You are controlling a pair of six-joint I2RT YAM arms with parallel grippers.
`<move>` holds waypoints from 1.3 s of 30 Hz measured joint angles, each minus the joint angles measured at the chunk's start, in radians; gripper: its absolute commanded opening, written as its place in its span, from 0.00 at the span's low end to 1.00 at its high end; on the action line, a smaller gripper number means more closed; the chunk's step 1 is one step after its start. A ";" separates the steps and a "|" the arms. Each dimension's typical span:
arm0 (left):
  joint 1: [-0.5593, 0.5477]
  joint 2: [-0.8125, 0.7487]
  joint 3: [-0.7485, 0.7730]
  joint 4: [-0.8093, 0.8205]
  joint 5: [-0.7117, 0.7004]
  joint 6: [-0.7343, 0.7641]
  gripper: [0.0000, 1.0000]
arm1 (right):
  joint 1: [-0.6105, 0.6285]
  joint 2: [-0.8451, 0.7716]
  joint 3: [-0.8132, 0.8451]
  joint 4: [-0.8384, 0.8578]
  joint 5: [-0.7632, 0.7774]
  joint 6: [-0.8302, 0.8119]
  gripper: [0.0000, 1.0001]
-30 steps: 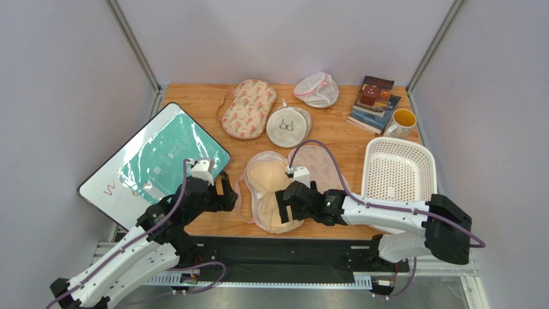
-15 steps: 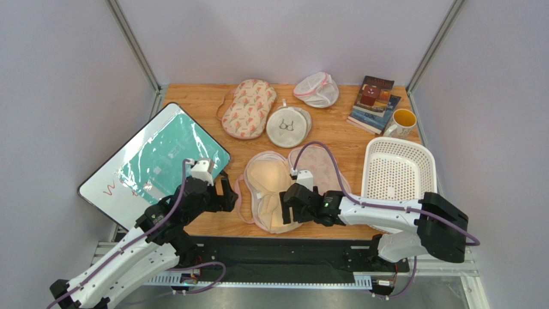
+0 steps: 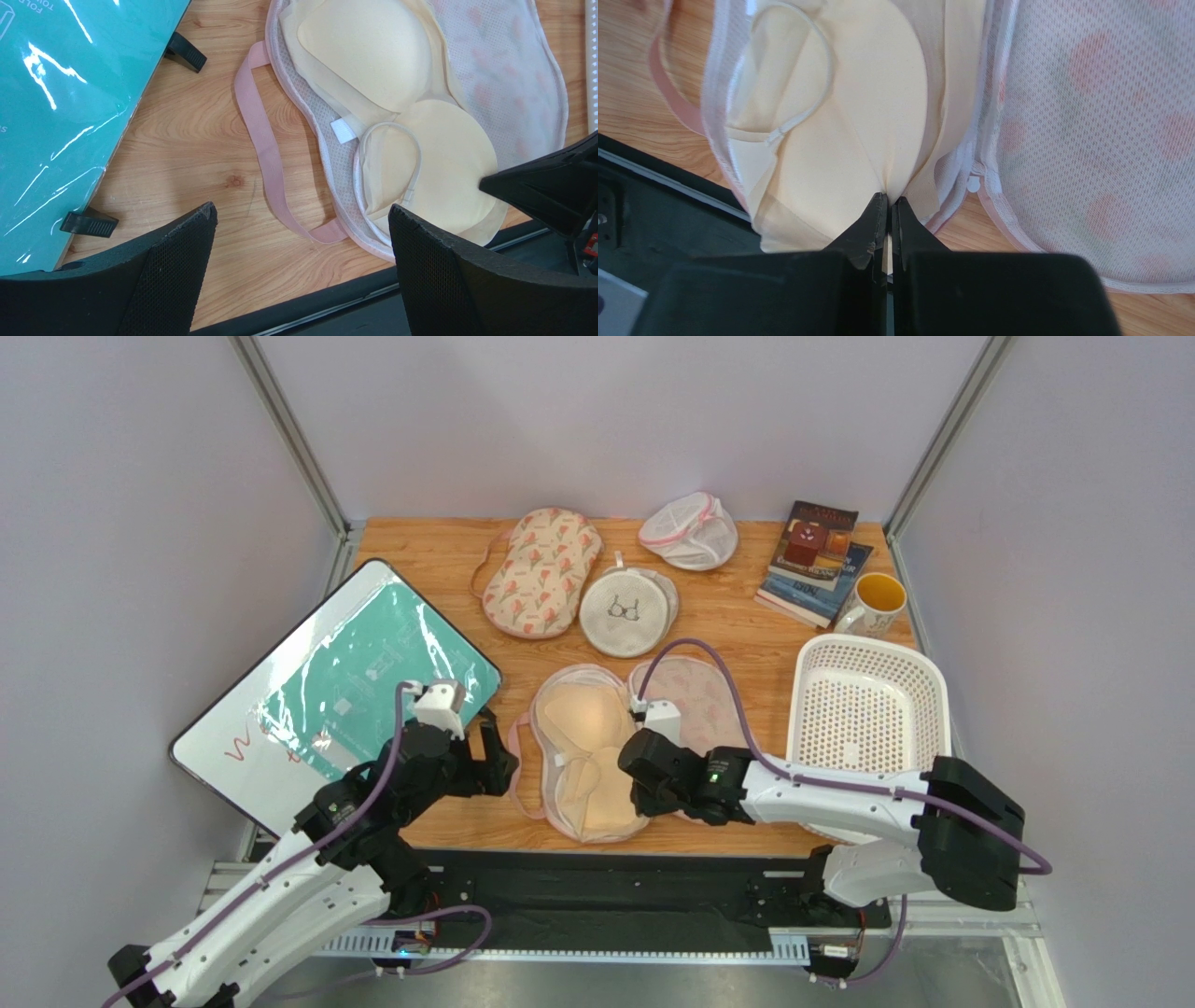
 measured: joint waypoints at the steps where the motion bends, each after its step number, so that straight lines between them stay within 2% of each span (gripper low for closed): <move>1: 0.000 -0.001 0.000 0.002 0.000 0.000 0.96 | 0.000 -0.003 0.013 -0.009 0.001 -0.004 0.00; 8: 0.000 -0.005 -0.001 0.003 0.000 0.000 0.96 | -0.011 -0.042 0.190 -0.088 0.040 -0.081 0.00; 15: 0.000 -0.018 -0.012 0.003 0.003 0.001 0.96 | -0.087 -0.121 0.375 -0.168 0.101 -0.194 0.00; 24: 0.000 -0.030 -0.015 0.004 0.004 0.002 0.96 | -0.211 -0.243 0.594 -0.296 0.197 -0.343 0.00; 32: 0.000 -0.031 -0.015 0.010 0.004 0.003 0.96 | -0.350 -0.301 0.856 -0.418 0.282 -0.463 0.00; 36: 0.000 -0.031 -0.015 0.010 0.006 0.003 0.96 | -0.459 -0.331 0.948 -0.472 0.322 -0.506 0.00; 39: 0.000 -0.031 -0.015 0.010 0.006 0.003 0.96 | -0.494 -0.361 0.981 -0.498 0.378 -0.525 0.00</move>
